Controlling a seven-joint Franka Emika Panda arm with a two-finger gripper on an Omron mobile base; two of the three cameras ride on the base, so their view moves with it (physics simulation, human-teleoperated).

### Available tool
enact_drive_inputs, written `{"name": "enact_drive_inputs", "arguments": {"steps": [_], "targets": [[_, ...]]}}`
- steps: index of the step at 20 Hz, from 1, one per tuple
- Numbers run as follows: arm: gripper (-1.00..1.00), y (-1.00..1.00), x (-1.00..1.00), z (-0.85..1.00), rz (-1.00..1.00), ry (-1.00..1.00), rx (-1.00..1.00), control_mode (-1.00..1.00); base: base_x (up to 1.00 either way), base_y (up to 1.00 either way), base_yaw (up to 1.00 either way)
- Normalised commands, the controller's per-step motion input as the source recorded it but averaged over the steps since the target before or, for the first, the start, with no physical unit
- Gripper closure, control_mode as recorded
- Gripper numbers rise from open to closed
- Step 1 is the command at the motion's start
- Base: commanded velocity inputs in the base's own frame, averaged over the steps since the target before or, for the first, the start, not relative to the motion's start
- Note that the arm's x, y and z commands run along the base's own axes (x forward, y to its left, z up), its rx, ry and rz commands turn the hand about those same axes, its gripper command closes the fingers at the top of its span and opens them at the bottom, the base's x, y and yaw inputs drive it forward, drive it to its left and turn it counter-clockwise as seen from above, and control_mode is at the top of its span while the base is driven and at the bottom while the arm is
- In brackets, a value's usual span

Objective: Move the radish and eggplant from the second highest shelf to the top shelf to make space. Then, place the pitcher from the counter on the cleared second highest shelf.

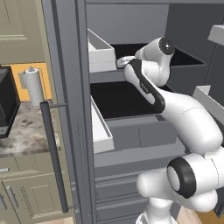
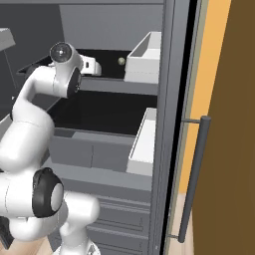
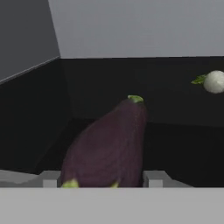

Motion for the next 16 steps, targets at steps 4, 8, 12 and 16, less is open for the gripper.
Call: {"name": "enact_drive_inputs", "arguments": {"steps": [4,8,12,16], "targets": [[1.00,0.00,0.85,-0.02,0.00,0.00,0.00,-1.00,0.00,0.00,0.00],[1.00,0.00,0.87,0.00,0.00,0.04,0.00,-1.00,0.00,0.00,0.00],[1.00,0.00,0.80,-0.04,0.00,0.05,0.00,-1.00,0.00,0.00,0.00],[-1.00,0.13,0.51,-0.50,0.00,0.00,-0.01,-1.00,0.00,0.00,0.00]]}}
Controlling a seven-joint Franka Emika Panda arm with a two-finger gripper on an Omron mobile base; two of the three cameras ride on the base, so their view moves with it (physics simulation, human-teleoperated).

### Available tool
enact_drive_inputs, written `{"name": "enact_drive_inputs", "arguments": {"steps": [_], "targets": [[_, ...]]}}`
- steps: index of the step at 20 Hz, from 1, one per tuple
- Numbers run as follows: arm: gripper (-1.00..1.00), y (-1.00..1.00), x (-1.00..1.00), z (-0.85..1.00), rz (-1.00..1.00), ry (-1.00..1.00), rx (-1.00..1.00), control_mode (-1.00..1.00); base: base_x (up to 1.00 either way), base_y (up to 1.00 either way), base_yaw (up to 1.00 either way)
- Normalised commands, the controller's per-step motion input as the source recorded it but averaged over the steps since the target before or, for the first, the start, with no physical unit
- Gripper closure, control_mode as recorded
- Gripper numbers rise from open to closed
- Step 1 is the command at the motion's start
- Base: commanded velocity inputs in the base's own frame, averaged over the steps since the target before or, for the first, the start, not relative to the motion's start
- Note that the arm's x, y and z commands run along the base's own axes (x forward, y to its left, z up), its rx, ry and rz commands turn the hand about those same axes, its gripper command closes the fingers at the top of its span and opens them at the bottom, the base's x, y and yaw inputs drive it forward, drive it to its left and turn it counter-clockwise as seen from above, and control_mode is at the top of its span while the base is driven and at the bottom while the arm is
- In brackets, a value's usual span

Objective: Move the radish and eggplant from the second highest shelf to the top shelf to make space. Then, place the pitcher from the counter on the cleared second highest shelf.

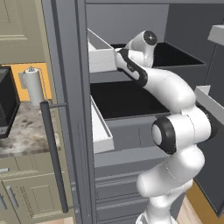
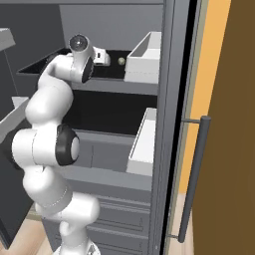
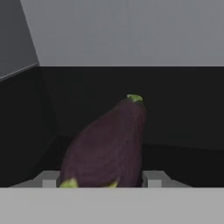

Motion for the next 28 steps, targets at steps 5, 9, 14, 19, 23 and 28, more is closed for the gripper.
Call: {"name": "enact_drive_inputs", "arguments": {"steps": [5,9,14,19,23,28], "targets": [[-1.00,0.18,0.11,-0.68,0.00,-0.08,-0.03,-1.00,0.00,0.00,0.00],[-1.00,0.16,-0.01,-0.69,0.00,-0.14,-0.01,-1.00,0.00,0.00,0.00],[-1.00,0.06,-0.36,-0.18,0.00,-0.10,0.00,-1.00,0.00,0.00,0.00],[-1.00,0.00,-0.92,0.26,0.00,0.00,0.00,-1.00,0.00,0.00,0.00],[-1.00,-0.03,-1.00,0.51,0.00,0.00,0.00,-1.00,0.00,0.00,0.00],[-1.00,0.00,-0.98,0.16,0.00,0.09,0.00,-1.00,0.00,0.00,0.00]]}}
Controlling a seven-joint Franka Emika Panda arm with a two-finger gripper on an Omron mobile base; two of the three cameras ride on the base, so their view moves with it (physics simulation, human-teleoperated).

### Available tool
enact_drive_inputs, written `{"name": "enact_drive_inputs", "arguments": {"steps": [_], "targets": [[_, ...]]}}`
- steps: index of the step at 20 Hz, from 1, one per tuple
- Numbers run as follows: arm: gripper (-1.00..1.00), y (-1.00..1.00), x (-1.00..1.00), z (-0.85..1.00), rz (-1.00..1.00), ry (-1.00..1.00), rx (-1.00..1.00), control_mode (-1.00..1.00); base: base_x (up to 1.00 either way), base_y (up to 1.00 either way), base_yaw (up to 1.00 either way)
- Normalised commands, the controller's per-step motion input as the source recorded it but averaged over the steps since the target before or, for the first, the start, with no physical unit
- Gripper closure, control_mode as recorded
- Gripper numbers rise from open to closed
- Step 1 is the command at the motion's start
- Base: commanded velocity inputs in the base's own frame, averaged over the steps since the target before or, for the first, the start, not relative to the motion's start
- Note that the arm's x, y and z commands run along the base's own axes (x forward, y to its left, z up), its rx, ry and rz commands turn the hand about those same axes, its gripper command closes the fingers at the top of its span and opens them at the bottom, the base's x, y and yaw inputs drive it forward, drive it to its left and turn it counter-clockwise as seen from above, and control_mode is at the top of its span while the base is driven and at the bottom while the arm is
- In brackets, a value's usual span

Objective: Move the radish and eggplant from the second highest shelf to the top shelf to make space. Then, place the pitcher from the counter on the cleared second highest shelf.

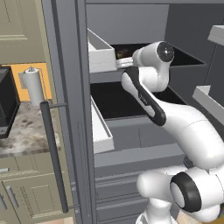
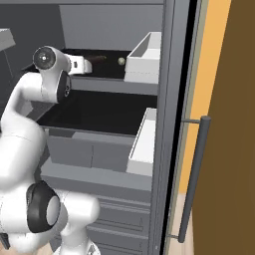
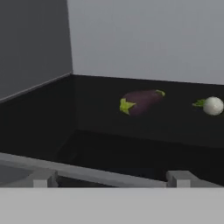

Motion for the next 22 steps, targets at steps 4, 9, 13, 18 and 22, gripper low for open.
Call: {"name": "enact_drive_inputs", "arguments": {"steps": [4,9,13,18,22], "targets": [[-1.00,-0.03,-0.77,-0.46,0.00,0.22,-0.04,-1.00,0.00,0.00,0.00],[-1.00,-0.16,-0.87,-0.71,0.00,0.17,-0.04,-1.00,0.00,0.00,0.00],[-1.00,-0.34,-0.99,-0.47,0.00,0.12,0.00,-1.00,0.00,0.00,0.00],[-1.00,-0.34,-0.99,-0.32,0.00,0.10,0.00,-1.00,0.00,0.00,0.00],[-1.00,-0.03,-0.86,-0.09,0.00,0.12,0.00,-1.00,0.00,0.00,0.00]]}}
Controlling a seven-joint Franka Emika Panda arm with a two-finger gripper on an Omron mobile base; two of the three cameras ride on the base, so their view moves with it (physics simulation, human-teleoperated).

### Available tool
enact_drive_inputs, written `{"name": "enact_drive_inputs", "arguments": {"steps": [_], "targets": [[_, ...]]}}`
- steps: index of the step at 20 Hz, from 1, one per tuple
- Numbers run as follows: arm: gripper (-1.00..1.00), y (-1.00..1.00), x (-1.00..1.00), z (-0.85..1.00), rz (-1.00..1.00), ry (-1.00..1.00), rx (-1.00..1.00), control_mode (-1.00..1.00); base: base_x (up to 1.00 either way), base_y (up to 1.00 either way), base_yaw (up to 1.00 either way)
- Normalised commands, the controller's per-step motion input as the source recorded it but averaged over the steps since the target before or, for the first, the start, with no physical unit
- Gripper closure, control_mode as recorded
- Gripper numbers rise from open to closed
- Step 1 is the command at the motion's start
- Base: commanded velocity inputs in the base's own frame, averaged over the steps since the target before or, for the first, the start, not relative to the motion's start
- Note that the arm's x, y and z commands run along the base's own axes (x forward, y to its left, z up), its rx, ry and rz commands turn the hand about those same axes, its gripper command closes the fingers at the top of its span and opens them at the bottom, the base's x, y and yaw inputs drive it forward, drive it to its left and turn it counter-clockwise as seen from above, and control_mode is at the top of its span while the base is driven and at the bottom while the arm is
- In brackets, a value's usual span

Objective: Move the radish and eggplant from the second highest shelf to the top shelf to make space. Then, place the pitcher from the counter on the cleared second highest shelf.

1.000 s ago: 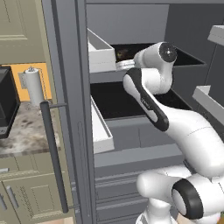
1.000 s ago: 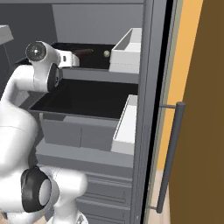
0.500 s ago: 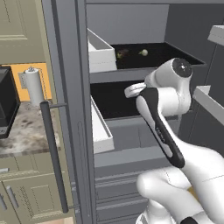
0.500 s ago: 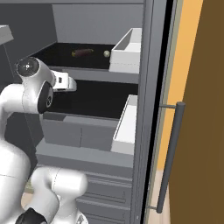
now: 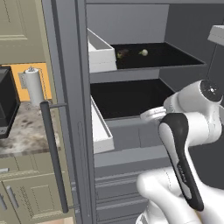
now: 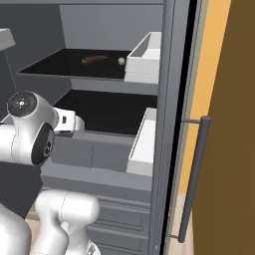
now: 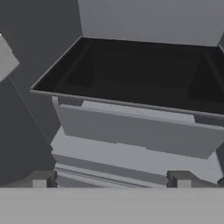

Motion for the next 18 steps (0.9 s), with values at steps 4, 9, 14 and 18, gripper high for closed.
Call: {"name": "enact_drive_inputs", "arguments": {"steps": [4,9,14,18], "targets": [[-1.00,0.00,-0.43,0.00,0.00,0.14,0.00,-1.00,0.00,0.00,0.00],[-1.00,-0.13,-0.16,0.00,-0.01,0.03,0.00,-1.00,0.00,0.00,0.00],[-1.00,-0.17,0.00,0.00,-0.02,0.00,0.00,-1.00,0.00,0.00,0.00],[-1.00,0.00,0.00,0.00,0.00,0.02,0.00,1.00,-0.01,0.00,0.00]]}}
